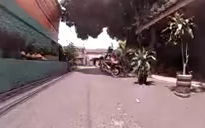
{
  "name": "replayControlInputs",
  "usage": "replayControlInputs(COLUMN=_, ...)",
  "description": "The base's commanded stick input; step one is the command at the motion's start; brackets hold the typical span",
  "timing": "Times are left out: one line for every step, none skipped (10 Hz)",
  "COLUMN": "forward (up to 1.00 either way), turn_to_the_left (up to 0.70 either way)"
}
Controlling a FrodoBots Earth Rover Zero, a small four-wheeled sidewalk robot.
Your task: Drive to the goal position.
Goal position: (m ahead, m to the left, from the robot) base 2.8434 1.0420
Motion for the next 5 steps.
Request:
replayControlInputs(forward=1.00, turn_to_the_left=0.00)
replayControlInputs(forward=1.00, turn_to_the_left=0.00)
replayControlInputs(forward=1.00, turn_to_the_left=0.00)
replayControlInputs(forward=1.00, turn_to_the_left=0.00)
replayControlInputs(forward=1.00, turn_to_the_left=0.00)
